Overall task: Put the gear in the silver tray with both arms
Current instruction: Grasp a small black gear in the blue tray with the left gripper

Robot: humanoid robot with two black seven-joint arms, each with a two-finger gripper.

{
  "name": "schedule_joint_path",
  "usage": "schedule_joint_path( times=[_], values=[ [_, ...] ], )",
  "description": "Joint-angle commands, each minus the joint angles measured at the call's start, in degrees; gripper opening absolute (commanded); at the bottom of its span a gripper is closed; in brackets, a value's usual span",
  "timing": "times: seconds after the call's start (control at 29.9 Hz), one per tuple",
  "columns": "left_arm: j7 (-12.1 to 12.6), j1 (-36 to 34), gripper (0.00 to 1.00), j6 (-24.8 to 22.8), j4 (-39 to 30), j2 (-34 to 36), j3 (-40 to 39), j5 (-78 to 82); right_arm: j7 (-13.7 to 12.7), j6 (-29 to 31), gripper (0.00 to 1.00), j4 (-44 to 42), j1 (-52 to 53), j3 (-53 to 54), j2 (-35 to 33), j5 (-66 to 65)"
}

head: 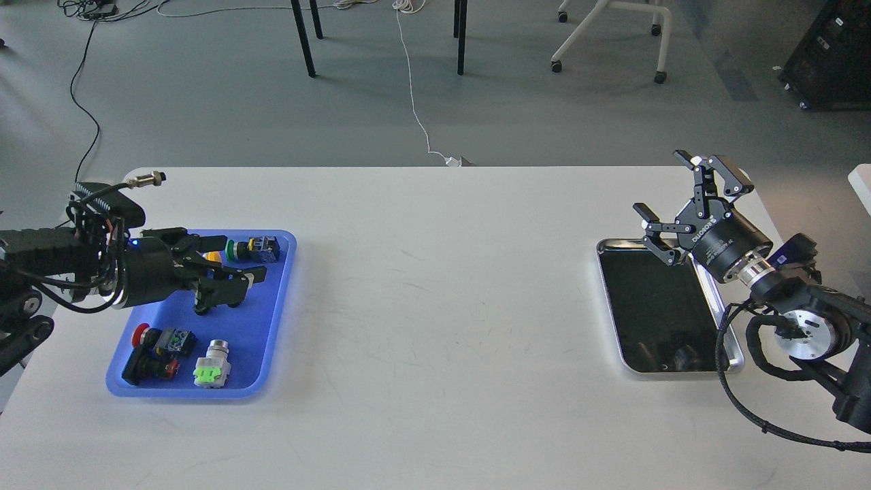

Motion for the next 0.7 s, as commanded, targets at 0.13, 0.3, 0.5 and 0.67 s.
schedule_joint_path(
  times=[0.13, 0.3, 0.5, 0.67],
  values=[
    [0.03, -10.58, 0.95, 3.09, 8.44, -2.31, 15.47, 1.76, 0.00, 0.00, 0.99, 0.02, 0.02, 0.00, -0.19, 0.00],
    [0.03, -11.03, 0.90, 4.67, 11.26, -2.67, 18.82, 1.76, 0.00, 0.00, 0.99, 0.11, -0.07, 0.09, -0.45, 0.00],
    [0.03, -10.76, 0.67, 4.85, 14.06, -3.54, 19.96, 1.76, 0.00, 0.00, 0.99, 0.03, -0.16, 0.00, -0.37, 0.00],
    [0.03, -10.76, 0.64, 5.29, 16.18, -4.78, 20.31, 1.76, 0.00, 0.00, 0.99, 0.02, -0.25, 0.00, -0.28, -0.09]
  ],
)
